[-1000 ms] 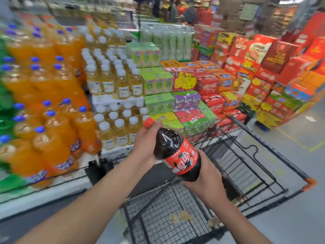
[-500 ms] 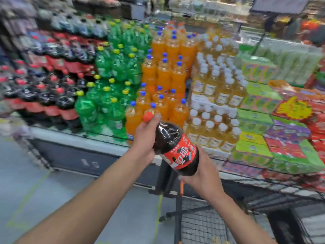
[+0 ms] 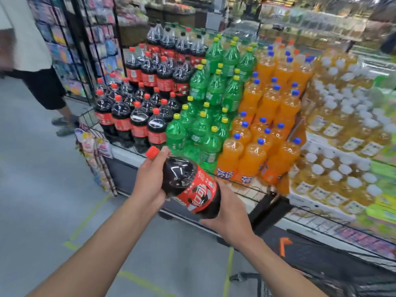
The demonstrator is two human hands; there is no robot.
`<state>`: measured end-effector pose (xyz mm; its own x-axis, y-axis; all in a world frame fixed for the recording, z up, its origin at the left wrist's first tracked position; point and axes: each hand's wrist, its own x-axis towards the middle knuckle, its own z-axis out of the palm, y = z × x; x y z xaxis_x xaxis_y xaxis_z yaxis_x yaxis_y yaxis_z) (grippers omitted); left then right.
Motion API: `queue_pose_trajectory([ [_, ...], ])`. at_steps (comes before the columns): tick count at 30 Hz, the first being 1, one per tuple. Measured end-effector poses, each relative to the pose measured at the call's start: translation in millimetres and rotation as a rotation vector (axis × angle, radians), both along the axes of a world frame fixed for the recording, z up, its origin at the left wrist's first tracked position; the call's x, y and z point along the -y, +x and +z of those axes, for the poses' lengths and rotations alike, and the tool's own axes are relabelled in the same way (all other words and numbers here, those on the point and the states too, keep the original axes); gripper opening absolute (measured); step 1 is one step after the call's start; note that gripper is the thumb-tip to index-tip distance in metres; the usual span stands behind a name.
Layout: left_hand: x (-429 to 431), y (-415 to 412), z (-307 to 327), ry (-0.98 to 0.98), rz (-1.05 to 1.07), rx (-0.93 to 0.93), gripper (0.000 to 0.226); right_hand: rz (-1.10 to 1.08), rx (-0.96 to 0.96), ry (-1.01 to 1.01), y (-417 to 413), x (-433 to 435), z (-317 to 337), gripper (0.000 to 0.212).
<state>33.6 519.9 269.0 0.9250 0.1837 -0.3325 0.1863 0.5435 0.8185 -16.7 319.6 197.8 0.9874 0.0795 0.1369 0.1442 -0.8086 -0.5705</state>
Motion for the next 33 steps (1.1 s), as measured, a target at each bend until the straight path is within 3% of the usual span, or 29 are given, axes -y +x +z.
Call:
queue_pose_trajectory([
  [5,-81.4,1.2,-5.4,0.001,0.070,0.017,0.014,0.068,-0.013,-0.040,15.5,-76.3,-4.1,0.120],
  [17,-207.0,16.0,0.5,0.019,0.220,0.013,0.027,0.258,0.014,-0.063,80.5,-199.4,0.4,0.109],
  [24,-265.6,73.3,-3.2,0.066,0.290,-0.025,0.025,0.354,0.011,-0.003,156.9,-257.7,-3.5,0.099],
  [29,-305.7,128.8,-5.3,0.087,0.360,-0.082,0.030,0.441,-0.034,-0.002,227.7,-300.4,-11.6,0.114],
  [33,-345.2,160.3,-11.7,0.106,0.439,-0.098,0.024,0.515,-0.050,0.012,276.0,-347.2,-18.7,0.111],
])
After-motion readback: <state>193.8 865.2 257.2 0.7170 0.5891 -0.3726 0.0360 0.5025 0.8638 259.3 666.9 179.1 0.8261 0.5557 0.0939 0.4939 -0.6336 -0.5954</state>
